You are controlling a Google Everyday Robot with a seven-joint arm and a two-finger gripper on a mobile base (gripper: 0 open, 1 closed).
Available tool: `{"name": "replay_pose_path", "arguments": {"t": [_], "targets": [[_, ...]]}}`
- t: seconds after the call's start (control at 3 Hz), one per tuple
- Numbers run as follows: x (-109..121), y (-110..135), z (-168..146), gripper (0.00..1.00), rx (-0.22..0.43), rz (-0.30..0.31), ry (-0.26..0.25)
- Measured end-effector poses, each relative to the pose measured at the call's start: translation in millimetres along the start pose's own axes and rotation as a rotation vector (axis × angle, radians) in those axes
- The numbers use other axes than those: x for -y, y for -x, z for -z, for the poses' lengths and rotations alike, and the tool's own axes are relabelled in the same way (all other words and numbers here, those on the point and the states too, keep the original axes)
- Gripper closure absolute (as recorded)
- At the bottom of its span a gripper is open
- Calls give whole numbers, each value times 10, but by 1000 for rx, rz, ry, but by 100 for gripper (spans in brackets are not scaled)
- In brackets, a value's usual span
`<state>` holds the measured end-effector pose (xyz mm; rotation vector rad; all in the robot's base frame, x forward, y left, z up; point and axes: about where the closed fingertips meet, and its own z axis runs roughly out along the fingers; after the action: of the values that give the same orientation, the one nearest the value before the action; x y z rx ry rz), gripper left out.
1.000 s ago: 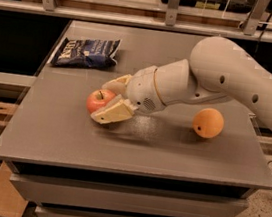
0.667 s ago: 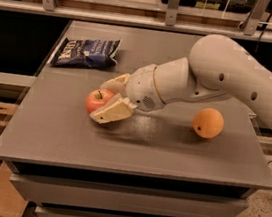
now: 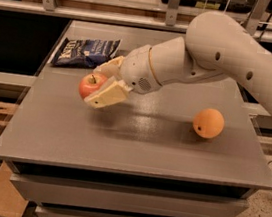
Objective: Move apple near blue chip bag
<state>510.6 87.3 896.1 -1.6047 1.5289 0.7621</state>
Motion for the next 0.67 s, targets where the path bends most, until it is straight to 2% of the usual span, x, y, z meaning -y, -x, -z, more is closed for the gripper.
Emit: {"name": "replay_pose_path", "arguments": {"t": [0.33,0.67], "targets": [[475,271,-99,100,-3,20,-33],[468,305,-115,100,-1,23,-31]]}}
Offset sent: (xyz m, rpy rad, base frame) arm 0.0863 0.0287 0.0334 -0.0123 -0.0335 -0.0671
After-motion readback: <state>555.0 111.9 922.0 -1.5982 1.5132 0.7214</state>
